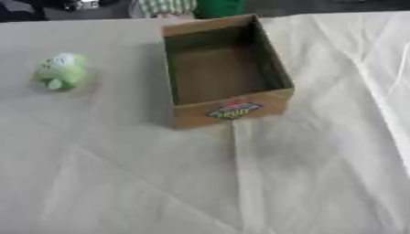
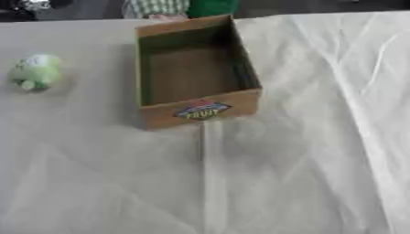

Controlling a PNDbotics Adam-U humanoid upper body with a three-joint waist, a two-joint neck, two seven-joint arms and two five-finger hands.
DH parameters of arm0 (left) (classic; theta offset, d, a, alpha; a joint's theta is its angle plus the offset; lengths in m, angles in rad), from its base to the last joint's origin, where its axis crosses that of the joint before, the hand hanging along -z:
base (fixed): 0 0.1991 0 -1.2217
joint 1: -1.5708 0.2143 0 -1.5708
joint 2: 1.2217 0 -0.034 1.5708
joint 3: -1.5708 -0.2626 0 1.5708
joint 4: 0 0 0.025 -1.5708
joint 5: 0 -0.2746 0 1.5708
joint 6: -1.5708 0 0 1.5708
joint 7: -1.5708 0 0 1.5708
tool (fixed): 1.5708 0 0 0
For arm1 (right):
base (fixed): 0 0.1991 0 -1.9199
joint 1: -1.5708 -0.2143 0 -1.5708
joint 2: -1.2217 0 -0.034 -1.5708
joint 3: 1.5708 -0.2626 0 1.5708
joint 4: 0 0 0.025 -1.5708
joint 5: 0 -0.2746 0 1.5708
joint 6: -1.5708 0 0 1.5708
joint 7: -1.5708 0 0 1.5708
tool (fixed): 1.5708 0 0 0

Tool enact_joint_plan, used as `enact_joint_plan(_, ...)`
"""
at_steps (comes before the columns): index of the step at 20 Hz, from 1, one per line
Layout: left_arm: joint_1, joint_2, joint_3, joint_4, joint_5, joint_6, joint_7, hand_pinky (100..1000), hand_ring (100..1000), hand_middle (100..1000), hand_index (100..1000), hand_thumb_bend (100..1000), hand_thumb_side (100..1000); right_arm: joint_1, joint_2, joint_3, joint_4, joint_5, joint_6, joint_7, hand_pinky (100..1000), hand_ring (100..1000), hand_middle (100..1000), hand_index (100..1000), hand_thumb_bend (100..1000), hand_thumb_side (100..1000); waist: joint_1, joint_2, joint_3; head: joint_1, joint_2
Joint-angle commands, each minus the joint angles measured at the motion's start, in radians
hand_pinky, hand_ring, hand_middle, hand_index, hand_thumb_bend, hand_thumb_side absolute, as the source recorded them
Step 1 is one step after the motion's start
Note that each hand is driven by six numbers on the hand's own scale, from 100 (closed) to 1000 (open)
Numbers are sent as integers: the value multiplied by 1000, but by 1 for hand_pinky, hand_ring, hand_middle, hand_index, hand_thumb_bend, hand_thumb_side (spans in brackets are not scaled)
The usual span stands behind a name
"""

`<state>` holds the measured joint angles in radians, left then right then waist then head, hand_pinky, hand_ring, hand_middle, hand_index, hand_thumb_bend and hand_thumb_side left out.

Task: Pick up objects on the table and place them in the box.

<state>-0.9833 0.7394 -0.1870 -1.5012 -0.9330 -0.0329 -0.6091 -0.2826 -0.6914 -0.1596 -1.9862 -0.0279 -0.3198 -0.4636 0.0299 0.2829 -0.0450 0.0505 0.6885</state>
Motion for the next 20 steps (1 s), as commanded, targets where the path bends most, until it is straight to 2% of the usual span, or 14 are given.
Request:
enact_joint_plan(1, -59, -10, -14, 78, -62, -32, -44, 689, 812, 768, 960, 887, 1000, -15, -30, -5, -14, -8, 3, 4, 820, 672, 764, 911, 100, 696, -3, -21, -2, 5, -18)
enact_joint_plan(6, -116, -63, -32, 208, -47, -79, -90, 725, 826, 763, 1000, 883, 968, -13, -21, -2, -14, -10, 11, 9, 821, 674, 763, 911, 100, 697, -9, -20, -3, -6, -28)
enact_joint_plan(10, -143, -87, -44, 280, -66, -90, -180, 736, 854, 807, 1000, 870, 917, -13, -17, -1, -14, -12, 14, 12, 822, 674, 763, 911, 100, 697, -12, -20, -4, -4, -31)
enact_joint_plan(14, -141, -85, -38, 311, -100, -81, -280, 747, 878, 861, 1000, 832, 838, -11, -18, -2, -14, -13, 14, 10, 822, 674, 763, 911, 100, 698, -12, -20, -2, -4, -33)
enact_joint_plan(17, -134, -77, -38, 352, -128, -83, -296, 754, 888, 879, 1000, 777, 768, -9, -18, -2, -14, -12, 15, 10, 823, 674, 763, 911, 100, 700, -11, -20, 1, -5, -33)
enact_joint_plan(20, -128, -67, -33, 380, -153, -98, -298, 754, 893, 884, 1000, 762, 729, -7, -18, -2, -14, -12, 16, 11, 823, 675, 762, 911, 100, 700, -9, -21, 4, -6, -32)
